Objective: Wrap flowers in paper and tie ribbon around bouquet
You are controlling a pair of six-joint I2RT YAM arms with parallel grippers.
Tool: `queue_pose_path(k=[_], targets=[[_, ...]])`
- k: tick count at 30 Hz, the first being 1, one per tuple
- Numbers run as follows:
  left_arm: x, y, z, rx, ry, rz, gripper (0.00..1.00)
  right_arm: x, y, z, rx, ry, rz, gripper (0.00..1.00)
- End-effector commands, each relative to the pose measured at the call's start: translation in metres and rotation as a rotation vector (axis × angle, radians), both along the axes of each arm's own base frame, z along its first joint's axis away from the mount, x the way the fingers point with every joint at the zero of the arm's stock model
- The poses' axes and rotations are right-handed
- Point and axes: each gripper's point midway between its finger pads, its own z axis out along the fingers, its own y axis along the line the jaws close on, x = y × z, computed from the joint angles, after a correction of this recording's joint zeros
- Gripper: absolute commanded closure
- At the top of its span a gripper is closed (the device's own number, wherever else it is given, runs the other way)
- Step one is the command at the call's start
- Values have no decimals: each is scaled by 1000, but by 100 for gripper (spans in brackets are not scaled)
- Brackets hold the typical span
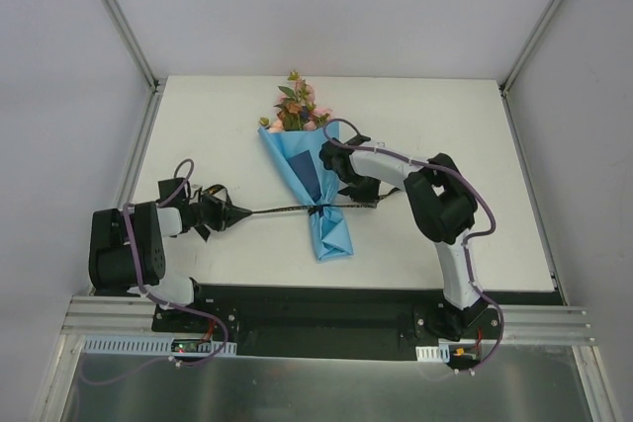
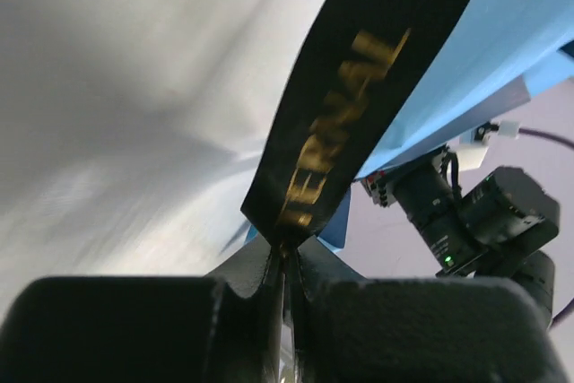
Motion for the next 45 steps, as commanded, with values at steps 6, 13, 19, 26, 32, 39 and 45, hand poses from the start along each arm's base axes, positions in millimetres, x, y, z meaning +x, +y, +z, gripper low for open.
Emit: queue_pose_path(k=[6, 13, 19, 26, 32, 39, 45], targets=[[3, 48, -11, 104, 1, 107, 100, -11, -45, 2, -76, 30, -27, 100], [11, 48, 7, 109, -70, 28, 100, 1, -15, 13, 55, 4, 103, 100], [8, 48, 21, 157, -135, -21, 100, -2, -4, 23, 127, 24, 122, 98], [9, 41, 41, 138, -226, -84, 100, -1, 0, 30, 183, 25, 152, 78], [9, 29, 43, 147, -245, -137, 100, 1, 3, 32, 239, 38, 164, 70], [3, 24, 32, 170, -172, -153, 75, -5, 13, 27, 323, 70, 164, 60], [-14, 12, 36, 249, -11, -116, 22, -22, 28, 24, 524, 148, 4, 33]])
